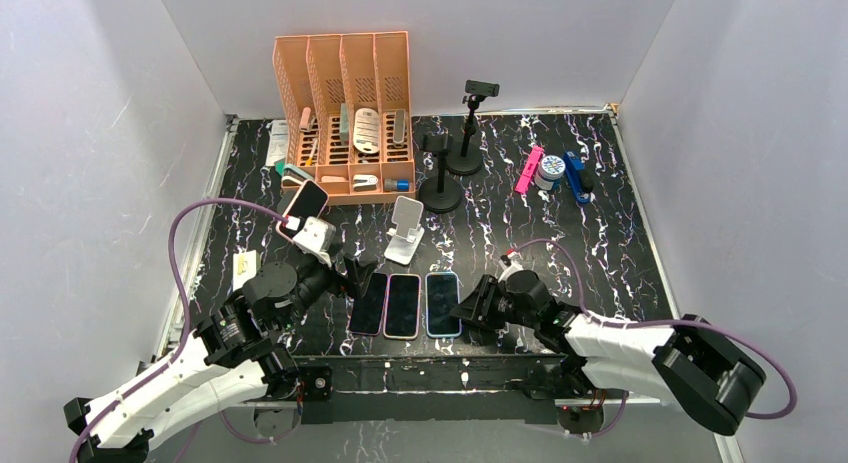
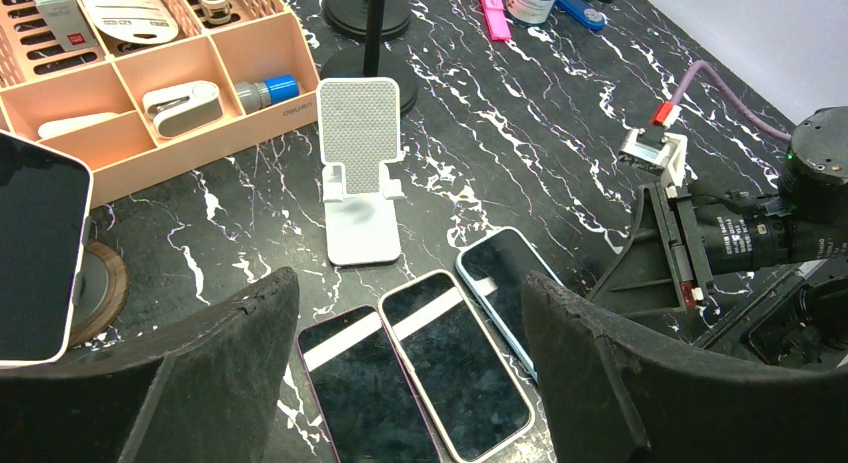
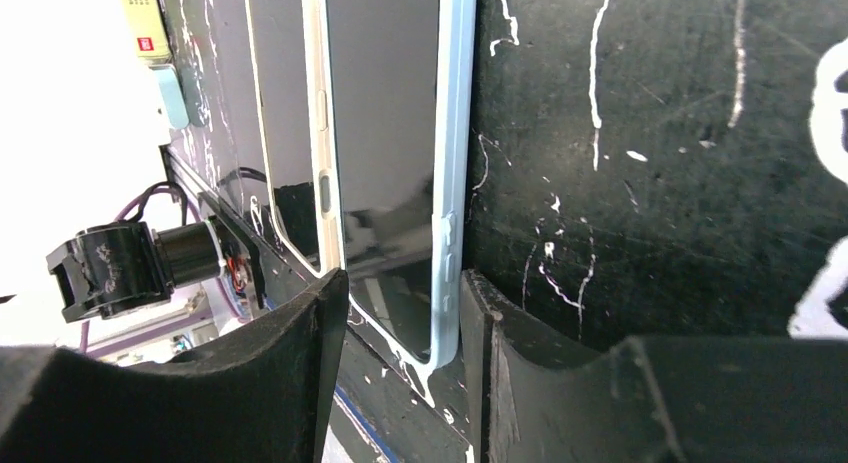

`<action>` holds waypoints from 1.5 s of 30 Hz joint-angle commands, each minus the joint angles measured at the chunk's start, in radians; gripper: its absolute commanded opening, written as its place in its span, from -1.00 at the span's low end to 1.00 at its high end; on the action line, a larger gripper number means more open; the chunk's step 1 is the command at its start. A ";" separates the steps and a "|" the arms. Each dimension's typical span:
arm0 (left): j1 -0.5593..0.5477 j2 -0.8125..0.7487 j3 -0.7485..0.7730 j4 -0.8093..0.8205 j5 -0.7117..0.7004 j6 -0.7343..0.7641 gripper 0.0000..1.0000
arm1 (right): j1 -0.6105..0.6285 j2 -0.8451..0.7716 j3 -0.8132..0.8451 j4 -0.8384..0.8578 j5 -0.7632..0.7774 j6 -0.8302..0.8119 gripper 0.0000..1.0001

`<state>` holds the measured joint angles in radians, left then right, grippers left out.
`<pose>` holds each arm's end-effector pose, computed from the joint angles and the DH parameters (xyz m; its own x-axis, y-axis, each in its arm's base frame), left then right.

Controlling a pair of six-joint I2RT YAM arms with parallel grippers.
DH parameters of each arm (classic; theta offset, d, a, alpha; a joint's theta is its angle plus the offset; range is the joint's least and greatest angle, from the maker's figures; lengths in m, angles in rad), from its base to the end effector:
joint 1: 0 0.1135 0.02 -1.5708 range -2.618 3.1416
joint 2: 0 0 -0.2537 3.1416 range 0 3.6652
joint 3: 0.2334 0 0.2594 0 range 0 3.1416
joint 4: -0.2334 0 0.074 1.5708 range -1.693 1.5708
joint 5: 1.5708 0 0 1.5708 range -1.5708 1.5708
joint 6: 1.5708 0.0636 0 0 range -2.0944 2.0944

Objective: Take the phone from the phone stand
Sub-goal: Place the phone at the center of the board.

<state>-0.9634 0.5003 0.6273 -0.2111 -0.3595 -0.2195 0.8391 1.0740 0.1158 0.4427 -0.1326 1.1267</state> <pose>0.1172 -0.1294 0.3155 -0.1706 -0.1117 -0.9790 0.5445 0.8174 -0.1881 0.1357 0.1637 0.0970 -0.8769 0.3632 -0.3150 -0.0525 0.5790 0.8137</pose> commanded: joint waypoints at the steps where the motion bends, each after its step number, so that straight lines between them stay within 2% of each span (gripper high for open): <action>1: 0.002 0.004 -0.003 -0.007 -0.013 0.002 0.57 | -0.001 -0.081 0.000 -0.125 0.071 -0.049 0.06; 5: 0.001 0.004 -0.003 -0.008 -0.012 0.002 0.57 | -0.003 -0.110 0.028 -0.189 0.112 -0.084 0.09; 10: 0.002 -0.002 -0.003 -0.008 -0.015 0.002 0.57 | -0.009 -0.069 0.081 -0.216 0.127 -0.138 0.10; 25: 0.002 0.000 -0.004 -0.008 -0.016 0.006 0.57 | -0.019 0.127 0.140 -0.075 0.015 -0.181 0.01; 39: 0.002 0.010 -0.003 -0.008 -0.016 0.006 0.57 | -0.018 0.141 0.124 -0.014 -0.056 -0.124 -0.02; 45: 0.002 0.011 -0.004 -0.007 -0.033 0.006 0.57 | -0.017 0.054 0.150 -0.136 -0.001 -0.160 0.04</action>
<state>-0.9634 0.5079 0.6273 -0.2176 -0.3599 -0.2195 0.8192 1.2011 0.2394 0.3862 -0.1635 0.9905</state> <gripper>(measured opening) 0.785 0.506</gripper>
